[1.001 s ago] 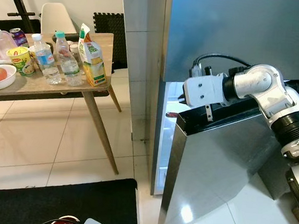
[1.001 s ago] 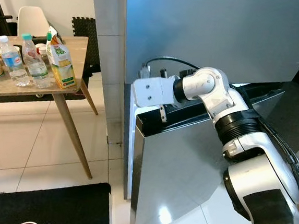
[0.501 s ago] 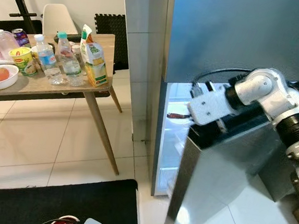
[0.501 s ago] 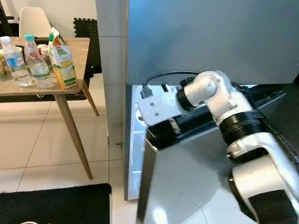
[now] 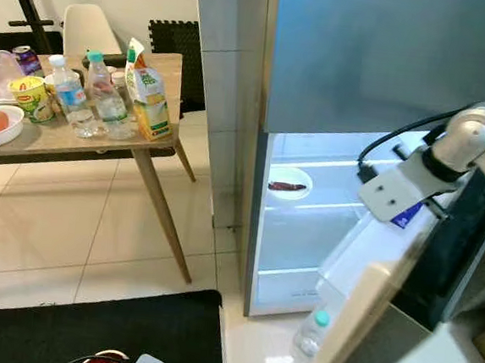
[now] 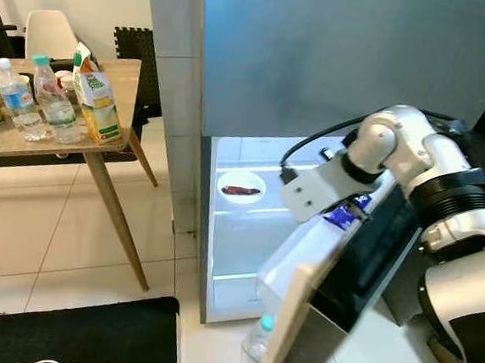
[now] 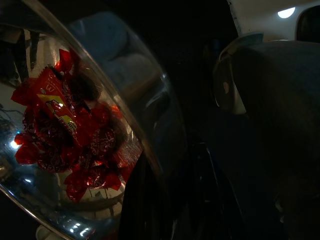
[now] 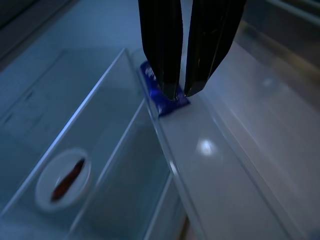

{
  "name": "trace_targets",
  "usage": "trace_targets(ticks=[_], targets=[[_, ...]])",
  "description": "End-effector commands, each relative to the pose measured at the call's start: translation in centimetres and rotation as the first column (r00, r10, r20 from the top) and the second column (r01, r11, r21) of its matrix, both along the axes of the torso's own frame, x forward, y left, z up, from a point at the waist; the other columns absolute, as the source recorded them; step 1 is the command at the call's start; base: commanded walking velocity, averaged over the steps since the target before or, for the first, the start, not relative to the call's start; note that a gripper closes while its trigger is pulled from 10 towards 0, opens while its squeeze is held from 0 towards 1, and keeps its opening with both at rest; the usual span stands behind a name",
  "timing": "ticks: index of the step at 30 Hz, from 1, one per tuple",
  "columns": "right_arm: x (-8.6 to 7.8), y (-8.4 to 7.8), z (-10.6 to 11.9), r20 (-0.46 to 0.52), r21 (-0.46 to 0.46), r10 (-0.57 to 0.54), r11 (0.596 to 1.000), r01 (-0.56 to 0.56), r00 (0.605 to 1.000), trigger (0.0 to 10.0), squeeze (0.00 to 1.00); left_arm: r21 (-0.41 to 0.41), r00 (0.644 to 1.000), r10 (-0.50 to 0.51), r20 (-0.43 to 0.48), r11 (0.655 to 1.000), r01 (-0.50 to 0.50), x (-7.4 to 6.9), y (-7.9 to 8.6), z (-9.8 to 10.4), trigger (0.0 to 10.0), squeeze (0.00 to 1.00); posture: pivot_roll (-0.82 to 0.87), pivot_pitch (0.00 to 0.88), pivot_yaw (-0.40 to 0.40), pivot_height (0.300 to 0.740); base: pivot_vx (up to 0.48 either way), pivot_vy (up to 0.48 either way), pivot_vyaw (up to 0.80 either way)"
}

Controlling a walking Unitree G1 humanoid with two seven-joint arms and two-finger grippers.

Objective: Restocking fridge

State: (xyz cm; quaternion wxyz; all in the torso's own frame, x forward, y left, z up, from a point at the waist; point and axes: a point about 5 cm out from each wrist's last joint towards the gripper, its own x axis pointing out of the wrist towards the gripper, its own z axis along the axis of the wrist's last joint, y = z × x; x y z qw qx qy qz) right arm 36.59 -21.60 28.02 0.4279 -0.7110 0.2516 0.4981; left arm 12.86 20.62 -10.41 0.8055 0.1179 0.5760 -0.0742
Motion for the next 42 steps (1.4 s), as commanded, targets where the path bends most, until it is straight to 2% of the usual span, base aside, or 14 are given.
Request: trace_targets(ticks=[1, 3, 5, 6, 8, 9, 11, 13, 18, 21, 27, 36, 42], targets=[[0.2, -0.8, 0.2, 0.026, -0.022, -0.052, 0.998, 0.052, 0.998, 10.0, 0.00, -0.027, 1.000, 0.010, -0.014, 1.000, -0.010, -0.4, -0.7, -0.2, 10.0, 0.00, -0.10, 0.000, -0.028, 0.740, 0.000, 0.000, 0.00], [0.1, -1.6, -0.1, 0.027, -0.012, -0.091, 0.996, 0.092, 0.995, 10.0, 0.00, -0.027, 1.000, 0.011, -0.014, 1.000, -0.011, -0.4, -0.6, -0.2, 10.0, 0.00, -0.10, 0.000, -0.026, 0.740, 0.000, 0.000, 0.00], [0.2, -1.8, -0.6, 0.017, 0.050, -0.117, 0.992, 0.116, 0.993, 10.0, 0.00, -0.026, 1.000, 0.010, -0.014, 1.000, -0.011, -0.4, -0.6, -0.2, 10.0, 0.00, -0.10, 0.000, -0.027, 0.740, 0.000, 0.000, 0.00], [0.2, -1.8, -0.6, 0.017, 0.050, -0.117, 0.992, 0.116, 0.993, 10.0, 0.00, -0.026, 1.000, 0.010, -0.014, 1.000, -0.011, -0.4, -0.6, -0.2, 10.0, 0.00, -0.10, 0.000, -0.027, 0.740, 0.000, 0.000, 0.00], [0.0, -1.7, -1.6, -0.042, 0.152, -0.134, 0.979, 0.139, 0.990, 10.0, 0.00, -0.025, 1.000, 0.011, -0.014, 1.000, -0.011, -0.4, -0.5, -0.2, 10.0, 0.00, -0.10, 0.000, -0.026, 0.740, 0.000, 0.000, 0.00], [0.0, -1.7, -1.6, -0.042, 0.152, -0.134, 0.979, 0.139, 0.990, 10.0, 0.00, -0.025, 1.000, 0.011, -0.014, 1.000, -0.011, -0.4, -0.5, -0.2, 10.0, 0.00, -0.10, 0.000, -0.026, 0.740, 0.000, 0.000, 0.00], [-0.5, -1.8, -2.6, -0.126, 0.205, -0.123, 0.968, 0.147, 0.984, 10.0, 0.00, -0.024, 1.000, 0.010, -0.015, 1.000, -0.011, -0.4, -0.5, -0.2, 10.0, 0.00, -0.10, 0.000, -0.023, 0.740, 0.000, 0.000, 0.00], [-0.8, -2.6, -3.1, -0.151, 0.172, -0.142, 0.971, 0.167, 0.978, 10.0, 0.00, -0.023, 1.000, 0.009, -0.015, 1.000, -0.009, -0.4, -0.4, -0.2, 10.0, 0.00, -0.10, 0.000, -0.023, 0.740, 0.000, 0.000, 0.00], [-1.1, -4.2, -3.1, -0.130, 0.108, -0.197, 0.971, 0.211, 0.972, 10.0, 0.00, -0.021, 1.000, 0.008, -0.016, 1.000, -0.009, -0.4, -0.4, -0.2, 10.0, 0.00, -0.10, 0.000, -0.022, 0.740, 0.000, 0.000, 0.00], [-1.3, -5.9, -2.8, -0.087, 0.040, -0.265, 0.962, 0.270, 0.960, 10.0, 0.00, -0.020, 1.000, 0.009, -0.016, 1.000, -0.009, -0.5, -0.3, -0.2, 10.0, 0.00, -0.10, 0.000, -0.021, 0.740, 0.000, 0.000, 0.00], [-1.5, -7.6, -2.3, -0.030, -0.019, -0.336, 0.942, 0.336, 0.941, 10.0, 0.00, -0.020, 1.000, 0.008, -0.017, 1.000, -0.008, -0.5, -0.4, -0.2, 10.0, 0.00, -0.10, 0.000, -0.021, 0.740, 0.000, 0.000, 0.00], [-2.3, -10.7, -2.1, 0.051, -0.098, -0.449, 0.887, 0.452, 0.892, 10.0, 0.00, -0.020, 1.000, 0.008, -0.018, 1.000, -0.008, -0.6, -0.4, -0.2, 10.0, 0.00, -0.10, 0.000, -0.024, 0.740, 0.000, 0.000, 0.00], [-2.9, -13.1, -2.7, 0.120, -0.146, -0.537, 0.822, 0.550, 0.835, 10.0, 0.00, -0.021, 1.000, 0.009, -0.016, 1.000, -0.009, -0.6, -0.5, -0.3, 10.0, 0.00, -0.10, 0.000, -0.025, 0.740, 0.000, 0.000, 0.00]])
